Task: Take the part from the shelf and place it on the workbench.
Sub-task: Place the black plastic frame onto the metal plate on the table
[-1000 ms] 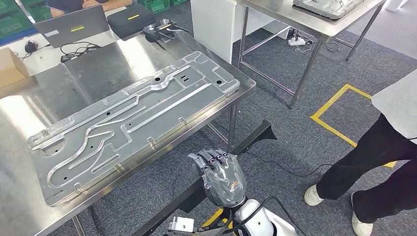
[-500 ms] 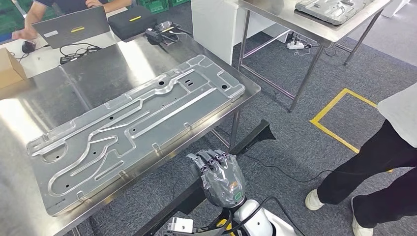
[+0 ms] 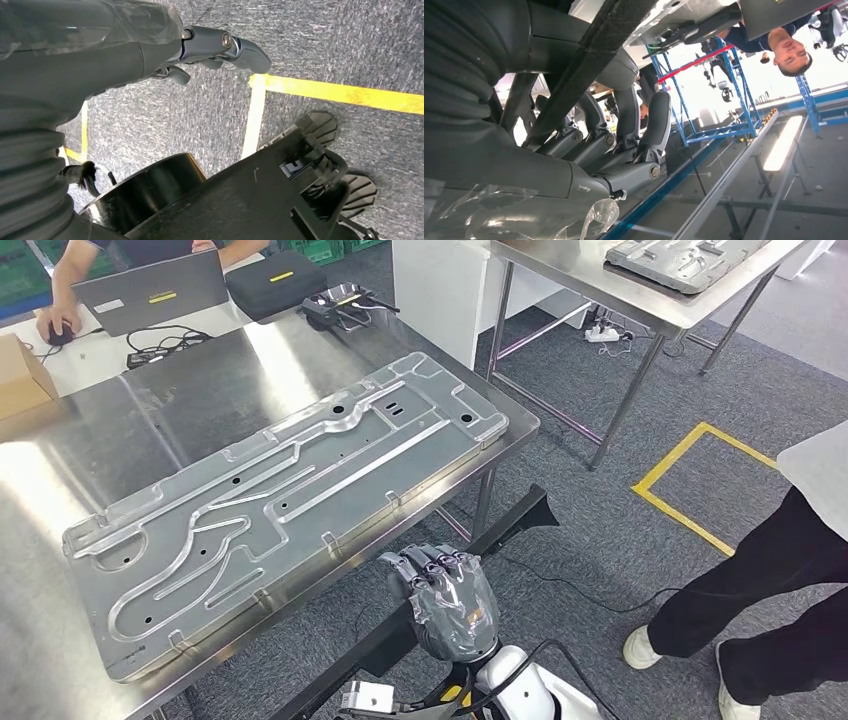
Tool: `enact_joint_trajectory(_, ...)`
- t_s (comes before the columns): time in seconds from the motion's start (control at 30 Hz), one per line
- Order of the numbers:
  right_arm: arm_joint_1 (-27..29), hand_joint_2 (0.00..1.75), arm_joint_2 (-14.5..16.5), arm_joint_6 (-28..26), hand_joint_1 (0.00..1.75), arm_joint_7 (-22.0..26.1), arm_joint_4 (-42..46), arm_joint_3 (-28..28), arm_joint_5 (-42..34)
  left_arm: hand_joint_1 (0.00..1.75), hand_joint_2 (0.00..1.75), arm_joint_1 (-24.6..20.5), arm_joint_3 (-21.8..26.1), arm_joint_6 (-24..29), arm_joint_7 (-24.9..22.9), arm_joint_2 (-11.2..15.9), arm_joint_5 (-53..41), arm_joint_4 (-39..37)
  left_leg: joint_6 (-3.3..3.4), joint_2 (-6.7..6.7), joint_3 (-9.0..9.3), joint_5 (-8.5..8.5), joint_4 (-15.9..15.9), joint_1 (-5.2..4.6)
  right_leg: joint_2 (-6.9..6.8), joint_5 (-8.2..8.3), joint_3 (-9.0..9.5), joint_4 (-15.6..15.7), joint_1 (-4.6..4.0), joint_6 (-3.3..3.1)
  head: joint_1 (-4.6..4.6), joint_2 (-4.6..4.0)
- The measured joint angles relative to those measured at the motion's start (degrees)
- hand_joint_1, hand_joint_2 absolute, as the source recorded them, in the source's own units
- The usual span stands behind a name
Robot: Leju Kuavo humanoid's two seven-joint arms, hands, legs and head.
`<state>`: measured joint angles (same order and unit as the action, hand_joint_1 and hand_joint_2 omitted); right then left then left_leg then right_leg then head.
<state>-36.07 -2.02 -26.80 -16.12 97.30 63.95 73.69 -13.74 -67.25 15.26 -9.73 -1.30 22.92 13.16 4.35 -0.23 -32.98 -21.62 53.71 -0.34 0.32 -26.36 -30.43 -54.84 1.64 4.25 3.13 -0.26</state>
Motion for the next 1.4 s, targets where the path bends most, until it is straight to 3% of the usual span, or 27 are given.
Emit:
enact_joint_trajectory(0.1, 0.2, 1.75, -0.1, 0.0, 1.75, 0.1, 0.1, 0.0, -0.1, 0.00, 1.75, 0.0, 0.0, 0.0, 0.1, 0.0, 0.0, 0.0, 0.36, 0.57, 0.39, -0.04, -0.2, 0.13, -0.05, -5.40, -5.76, -11.7, -0.03, 0.09, 0.00, 0.00)
enact_joint_trajectory(0.13, 0.3, 1.75, -0.2, 0.0, 1.75, 0.1, 0.1, 0.0, -0.2, 0.00, 1.75, 0.0, 0.0, 0.0, 0.1, 0.0, 0.0, 0.0, 0.32, 0.76, 0.41, -0.08, -0.2, 0.11, -0.06, -6.39, -7.69, -15.1, -0.02, 0.11, 0.00, 0.00)
enact_joint_trajectory(0.17, 0.5, 1.75, -0.3, 0.0, 1.75, 0.1, 0.1, 0.0, -0.3, 0.00, 1.75, 0.1, 0.0, 0.0, 0.1, -0.1, -0.1, 0.0, 0.24, 0.97, 0.45, -0.13, -0.2, 0.13, -0.08, -6.18, -8.56, -16.3, 0.00, 0.12, 0.00, 0.00)
enact_joint_trajectory(0.2, 0.5, 1.75, -0.4, 0.0, 1.75, 0.1, 0.1, 0.0, -0.4, 0.00, 1.75, 0.1, 0.0, 0.0, 0.1, -0.1, -0.1, 0.0, 0.09, 1.20, 0.54, -0.23, -0.1, 0.22, -0.18, -4.82, -8.20, -15.0, 0.03, 0.11, 0.00, 0.00)
enact_joint_trajectory(0.3, 0.5, 1.75, -0.4, 0.0, 1.75, 0.1, 0.1, 0.0, -0.5, 0.00, 1.75, 0.1, 0.0, 0.0, 0.2, -0.1, -0.1, 0.0, -1.04, 1.98, 1.03, -0.92, 0.3, 0.38, -2.24, 0.95, -2.82, -3.2, 0.10, 0.18, 0.00, 0.00)
enact_joint_trajectory(0.37, 0.5, 1.75, -0.4, 0.0, 1.75, 0.1, 0.2, -0.1, -0.5, 0.00, 1.75, 0.0, 0.0, 0.0, 0.2, 0.0, -0.1, 0.0, -1.92, 2.48, 1.23, -1.30, 0.5, 0.23, -2.69, 1.92, -1.37, 0.1, -0.17, -0.45, 0.02, 0.00)
enact_joint_trajectory(0.47, 0.4, 1.75, -0.4, 0.0, 1.75, 0.1, 0.2, -0.1, -0.6, 0.00, 1.75, 0.1, 0.0, 0.0, 0.2, 0.0, -0.1, 0.0, -2.86, 3.12, 1.22, -1.73, 0.8, 0.66, -1.12, 2.18, -1.68, 0.0, -0.52, -2.03, 0.04, 0.00)
enact_joint_trajectory(0.53, 0.4, 1.75, -0.4, 0.0, 1.75, 0.2, 0.3, -0.1, -0.6, 0.00, 1.75, 0.0, 0.0, 0.0, 0.2, 0.0, -0.1, 0.0, -3.33, 2.40, -0.41, -4.26, 4.7, 0.93, -0.25, 2.43, -1.77, 0.1, -0.48, -2.79, 0.04, 0.00)
enact_joint_trajectory(0.6, 0.4, 1.75, -0.4, 0.0, 1.75, 0.2, 0.3, -0.2, -0.6, 0.00, 1.75, 0.1, 0.0, 0.0, 0.2, -0.1, -0.1, 0.0, -3.52, 1.44, -4.09, -8.17, 12.9, 0.98, 0.67, 2.47, -1.85, 0.0, -0.68, -3.21, 0.05, 0.00)
enact_joint_trajectory(0.63, 0.4, 1.75, -0.4, 0.0, 1.75, 0.2, 0.3, -0.2, -0.6, 0.00, 1.75, 0.2, 0.0, 0.0, 0.2, -0.1, -0.1, 0.0, -3.49, 1.22, -5.90, -9.36, 16.7, 0.94, 1.28, 2.47, -1.88, 0.0, -0.82, -3.35, 0.05, 0.00)
enact_joint_trajectory(0.67, 0.5, 1.75, -0.4, 0.0, 1.75, 0.2, 0.3, -0.2, -0.6, 0.00, 1.75, 0.3, 0.0, 0.0, 0.2, -0.1, -0.1, 0.0, -3.36, 1.07, -6.97, -9.53, 18.6, 0.88, 1.94, 2.47, -1.87, 0.0, -0.94, -3.44, 0.05, 0.00)
enact_joint_trajectory(0.7, 0.5, 1.75, -0.4, 0.0, 1.75, 0.2, 0.3, -0.2, -0.6, 0.00, 1.75, 0.3, 0.0, 0.0, 0.2, -0.1, -0.1, 0.0, -3.13, 0.90, -6.94, -8.59, 18.2, 0.83, 2.70, 2.46, -1.84, 0.0, -1.00, -3.51, 0.05, 0.00)
enact_joint_trajectory(0.73, 0.5, 1.75, -0.5, 0.0, 1.75, 0.2, 0.3, -0.2, -0.6, 0.00, 1.75, 0.3, 0.0, 0.0, 0.2, 0.0, -0.2, 0.0, -2.82, 0.53, -5.84, -6.77, 15.4, 0.74, 3.42, 2.46, -1.78, 0.0, -1.05, -3.52, 0.05, 0.00)
enact_joint_trajectory(0.8, 0.4, 1.75, -0.4, 0.0, 1.75, 0.3, 0.3, -0.2, -0.6, 0.00, 1.75, 0.2, 0.1, 0.1, 0.2, 0.0, -0.2, 0.0, -2.01, -1.70, -2.11, -2.72, 6.8, 0.54, 4.72, 2.43, -1.70, 0.0, -1.10, -3.47, 0.05, 0.00)
enact_joint_trajectory(0.87, 0.4, 1.75, -0.4, 0.0, 1.75, 0.4, 0.3, -0.2, -0.4, 0.00, 1.75, 0.1, 0.1, 0.1, 0.2, 0.1, -0.2, 0.0, -1.54, -3.59, 0.17, -1.09, 1.4, 0.36, 5.73, 2.36, -1.89, -0.1, -1.08, -3.25, 0.05, 0.00)
enact_joint_trajectory(0.93, 0.3, 1.75, -0.5, 0.1, 1.75, 0.5, 0.4, -0.2, 0.2, 0.00, 1.75, 0.0, 0.1, 0.1, 0.1, 0.0, -0.3, 0.0, -1.57, -3.49, 0.59, -1.21, 0.5, 0.30, 6.43, 2.33, -2.10, -0.1, -1.02, -2.84, 0.04, 0.01)
enact_joint_trajectory(1.07, 0.3, 1.75, -0.5, 0.2, 1.75, 0.4, 0.5, -0.3, 1.4, 0.00, 1.75, -0.2, 0.1, 0.2, 0.1, -0.1, -0.3, 0.0, -2.63, -3.31, 0.91, -1.05, 0.2, 0.27, 6.53, 2.43, -2.00, 0.2, -1.02, -3.58, 0.02, 0.00)
enact_joint_trajectory(1.4, 0.3, 1.75, -0.5, 0.5, 1.75, -1.3, 0.5, -0.3, 5.5, 0.00, 1.75, -0.1, 0.1, 0.3, 0.1, -0.1, -0.3, 0.0, -1.16, -3.37, 0.78, -1.44, 0.8, -0.34, 6.51, 2.32, -1.63, 0.6, -0.32, -1.79, 0.02, 0.00)
